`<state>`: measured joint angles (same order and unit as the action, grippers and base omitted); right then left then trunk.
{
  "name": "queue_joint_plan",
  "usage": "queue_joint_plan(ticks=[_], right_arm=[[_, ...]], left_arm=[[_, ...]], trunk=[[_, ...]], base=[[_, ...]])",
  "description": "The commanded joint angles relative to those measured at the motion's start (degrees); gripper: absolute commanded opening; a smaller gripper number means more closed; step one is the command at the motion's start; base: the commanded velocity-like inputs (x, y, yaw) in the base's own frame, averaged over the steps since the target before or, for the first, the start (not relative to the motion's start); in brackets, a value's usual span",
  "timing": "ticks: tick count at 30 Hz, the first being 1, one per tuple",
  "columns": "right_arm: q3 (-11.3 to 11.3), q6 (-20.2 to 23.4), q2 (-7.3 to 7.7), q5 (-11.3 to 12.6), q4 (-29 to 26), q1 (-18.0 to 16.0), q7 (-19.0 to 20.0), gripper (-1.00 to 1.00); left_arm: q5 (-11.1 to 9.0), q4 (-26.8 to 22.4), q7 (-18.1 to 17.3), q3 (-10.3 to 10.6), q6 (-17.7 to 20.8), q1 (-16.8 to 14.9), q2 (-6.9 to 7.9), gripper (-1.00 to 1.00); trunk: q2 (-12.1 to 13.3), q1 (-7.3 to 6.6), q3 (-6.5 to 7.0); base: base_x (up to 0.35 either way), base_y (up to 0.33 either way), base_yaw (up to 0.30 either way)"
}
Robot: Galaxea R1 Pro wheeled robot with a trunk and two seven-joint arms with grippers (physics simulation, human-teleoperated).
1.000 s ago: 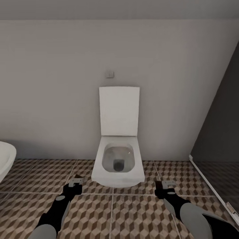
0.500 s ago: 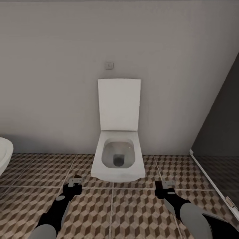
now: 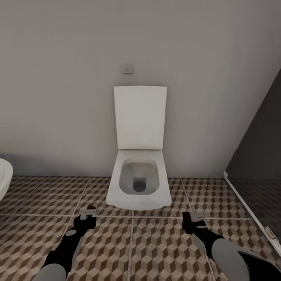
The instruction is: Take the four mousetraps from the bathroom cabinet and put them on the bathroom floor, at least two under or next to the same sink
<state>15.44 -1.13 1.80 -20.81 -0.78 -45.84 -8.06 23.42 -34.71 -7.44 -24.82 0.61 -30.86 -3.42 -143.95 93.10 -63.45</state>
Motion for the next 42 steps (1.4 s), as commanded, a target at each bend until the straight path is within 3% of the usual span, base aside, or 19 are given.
queue_joint_plan(ticks=[1,42], right_arm=[[0.48,-0.15,0.01,-0.46,0.07,-0.04,-0.2,-1.0],[0.38,-0.23,-0.11,-0.46,0.07,-0.04,-0.2,-1.0]], left_arm=[[0.48,-0.13,-0.77,-0.51,0.0,-0.05,-0.09,-1.0],[0.57,-0.17,-0.73,-0.41,0.09,-0.04,-0.1,-1.0]], trunk=[[-0.02,-0.01,-0.05],[-0.02,-0.01,-0.05]], base=[[0.0,0.0,0.0],[0.0,0.0,0.0]])
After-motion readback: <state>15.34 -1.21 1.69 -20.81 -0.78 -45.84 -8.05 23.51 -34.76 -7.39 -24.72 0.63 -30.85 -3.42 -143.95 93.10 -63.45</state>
